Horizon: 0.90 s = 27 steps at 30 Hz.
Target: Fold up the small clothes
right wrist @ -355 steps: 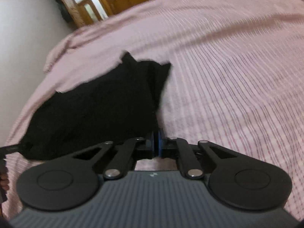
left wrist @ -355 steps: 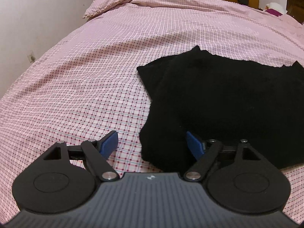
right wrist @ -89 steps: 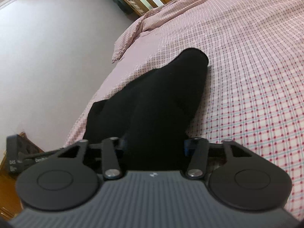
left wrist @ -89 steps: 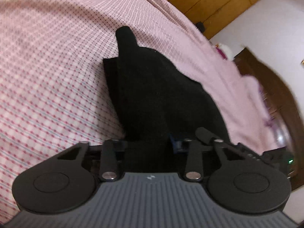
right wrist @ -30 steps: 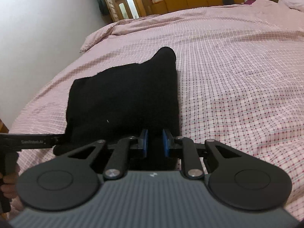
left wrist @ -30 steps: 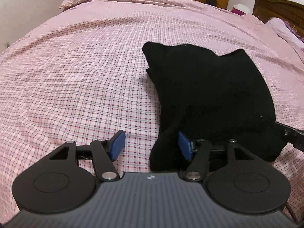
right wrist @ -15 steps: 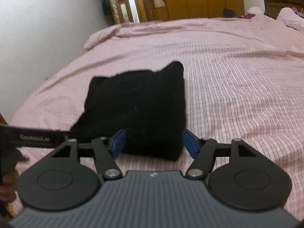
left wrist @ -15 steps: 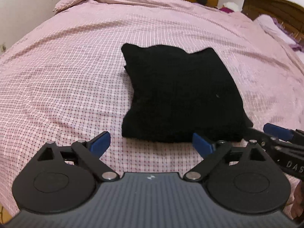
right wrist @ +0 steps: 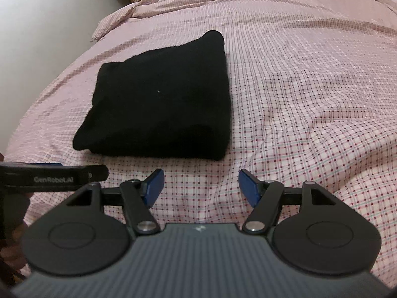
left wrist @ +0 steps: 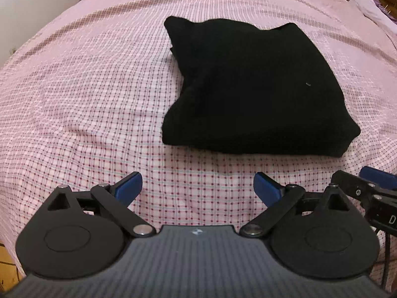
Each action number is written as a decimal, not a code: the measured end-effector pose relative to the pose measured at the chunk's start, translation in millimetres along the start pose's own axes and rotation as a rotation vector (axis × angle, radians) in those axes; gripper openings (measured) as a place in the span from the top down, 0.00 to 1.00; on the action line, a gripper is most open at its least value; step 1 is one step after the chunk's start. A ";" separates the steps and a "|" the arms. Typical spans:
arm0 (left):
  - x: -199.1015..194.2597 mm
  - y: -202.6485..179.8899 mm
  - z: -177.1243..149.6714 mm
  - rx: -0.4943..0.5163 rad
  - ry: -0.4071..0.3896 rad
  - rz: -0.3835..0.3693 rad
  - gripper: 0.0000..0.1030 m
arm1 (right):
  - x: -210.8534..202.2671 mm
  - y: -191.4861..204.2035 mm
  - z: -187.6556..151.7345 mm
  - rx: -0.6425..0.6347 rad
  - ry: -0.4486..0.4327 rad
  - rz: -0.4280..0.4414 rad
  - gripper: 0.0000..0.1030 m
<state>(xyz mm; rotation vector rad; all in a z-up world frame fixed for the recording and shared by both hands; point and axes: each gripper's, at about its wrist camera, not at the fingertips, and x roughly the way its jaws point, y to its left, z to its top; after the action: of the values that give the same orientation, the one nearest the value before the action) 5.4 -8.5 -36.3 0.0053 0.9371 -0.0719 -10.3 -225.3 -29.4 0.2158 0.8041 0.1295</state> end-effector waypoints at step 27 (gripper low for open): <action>-5.9 -7.6 -4.2 0.038 -0.008 0.009 0.04 | -0.2 -1.6 1.7 0.008 0.009 -0.015 0.34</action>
<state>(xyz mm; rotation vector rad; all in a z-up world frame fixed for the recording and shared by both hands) -2.0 -15.6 -33.9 0.0440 0.9274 -0.0815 -9.1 -227.1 -28.5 0.2166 0.8155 0.1138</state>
